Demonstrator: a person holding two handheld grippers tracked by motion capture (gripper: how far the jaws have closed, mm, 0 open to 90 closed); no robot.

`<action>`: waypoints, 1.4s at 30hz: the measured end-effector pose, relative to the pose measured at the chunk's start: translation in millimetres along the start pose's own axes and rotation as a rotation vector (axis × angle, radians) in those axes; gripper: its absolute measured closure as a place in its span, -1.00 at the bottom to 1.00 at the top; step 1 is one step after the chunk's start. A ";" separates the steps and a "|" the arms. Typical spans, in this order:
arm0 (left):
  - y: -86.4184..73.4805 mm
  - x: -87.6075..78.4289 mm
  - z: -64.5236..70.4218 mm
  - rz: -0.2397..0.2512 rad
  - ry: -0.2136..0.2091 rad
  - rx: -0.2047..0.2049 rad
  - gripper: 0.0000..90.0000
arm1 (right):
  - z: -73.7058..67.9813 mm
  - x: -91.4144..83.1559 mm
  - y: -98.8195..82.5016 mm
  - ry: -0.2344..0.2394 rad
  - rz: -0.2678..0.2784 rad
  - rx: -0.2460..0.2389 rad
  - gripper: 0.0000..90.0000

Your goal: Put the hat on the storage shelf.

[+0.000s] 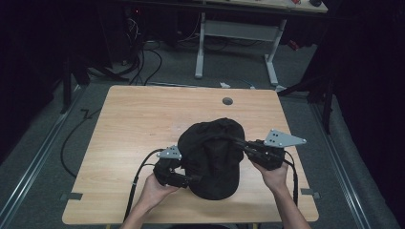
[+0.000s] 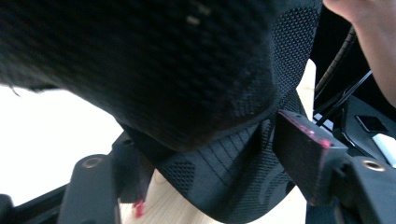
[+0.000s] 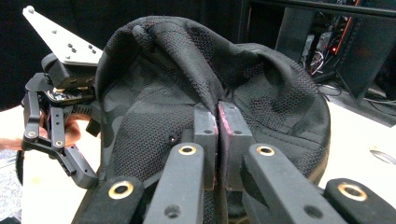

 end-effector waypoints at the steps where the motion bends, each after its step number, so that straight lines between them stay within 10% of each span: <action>1: -0.1 -0.5 0.6 -0.001 -0.002 0.000 -0.19 | 0.2 0.1 0.0 -0.001 0.002 -0.001 0.94; 42: -4.6 -16.1 15.3 -0.053 -0.145 0.002 0.90 | 7.2 12.2 6.6 -0.068 0.028 -0.056 0.81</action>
Point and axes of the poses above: each handheld gripper's, and its own axes: x roughly forward along the jaws, y roughly out of its top, z roughly to its right, the point moved 3 cm from there along x, roughly forward along the jaws, and after that the axes turned 10 degrees about -z, right-handed, at the moved point
